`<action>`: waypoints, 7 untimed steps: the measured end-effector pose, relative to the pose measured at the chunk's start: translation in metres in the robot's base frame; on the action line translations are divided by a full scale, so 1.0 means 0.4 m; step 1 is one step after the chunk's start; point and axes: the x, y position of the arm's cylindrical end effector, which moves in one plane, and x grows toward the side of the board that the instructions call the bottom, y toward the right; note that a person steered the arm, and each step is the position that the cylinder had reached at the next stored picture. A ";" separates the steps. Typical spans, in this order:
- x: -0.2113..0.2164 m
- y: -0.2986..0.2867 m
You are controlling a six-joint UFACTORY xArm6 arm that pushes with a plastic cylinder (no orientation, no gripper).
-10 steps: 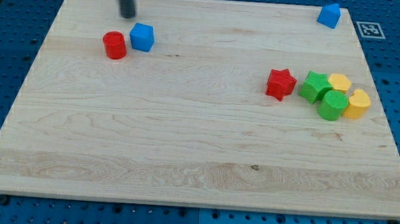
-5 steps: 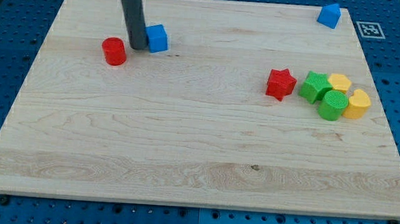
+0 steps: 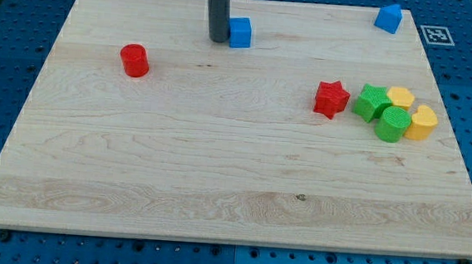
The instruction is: Move the blue cube to the blue triangle
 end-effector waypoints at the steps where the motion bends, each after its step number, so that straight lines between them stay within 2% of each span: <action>1: -0.005 0.076; 7: -0.045 0.498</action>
